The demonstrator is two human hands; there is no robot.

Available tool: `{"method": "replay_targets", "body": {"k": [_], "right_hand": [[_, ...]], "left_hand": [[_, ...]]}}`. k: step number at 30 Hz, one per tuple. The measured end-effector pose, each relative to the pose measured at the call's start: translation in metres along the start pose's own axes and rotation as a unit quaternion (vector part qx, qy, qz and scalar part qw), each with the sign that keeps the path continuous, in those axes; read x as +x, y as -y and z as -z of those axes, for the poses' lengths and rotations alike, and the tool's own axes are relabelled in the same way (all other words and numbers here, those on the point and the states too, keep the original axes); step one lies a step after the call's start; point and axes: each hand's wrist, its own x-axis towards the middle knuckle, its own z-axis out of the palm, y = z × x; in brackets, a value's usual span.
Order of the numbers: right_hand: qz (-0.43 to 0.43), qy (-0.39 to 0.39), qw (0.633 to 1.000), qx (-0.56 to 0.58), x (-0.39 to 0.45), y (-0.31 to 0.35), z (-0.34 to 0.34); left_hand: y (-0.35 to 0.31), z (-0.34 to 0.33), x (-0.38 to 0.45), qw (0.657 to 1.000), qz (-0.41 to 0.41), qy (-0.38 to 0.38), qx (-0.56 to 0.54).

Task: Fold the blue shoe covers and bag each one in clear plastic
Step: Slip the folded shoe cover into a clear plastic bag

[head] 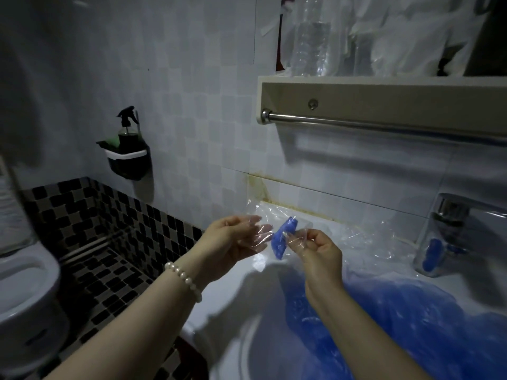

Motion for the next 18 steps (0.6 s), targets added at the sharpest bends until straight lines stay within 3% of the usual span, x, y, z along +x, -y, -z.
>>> {"method": "replay_targets", "body": {"k": [5, 13, 18], "right_hand": [[-0.020, 0.023, 0.999, 0.016, -0.005, -0.001, -0.004], [-0.023, -0.067, 0.997, -0.019, -0.012, -0.008, -0.004], [-0.031, -0.030, 0.996, -0.072, -0.019, -0.011, -0.007]], "left_hand": [[0.011, -0.004, -0.002, 1.000, -0.018, 0.007, -0.019], [0.042, -0.027, 0.006, 0.997, -0.033, -0.059, -0.036], [0.042, -0.029, 0.009, 0.993, -0.043, -0.101, -0.045]]}}
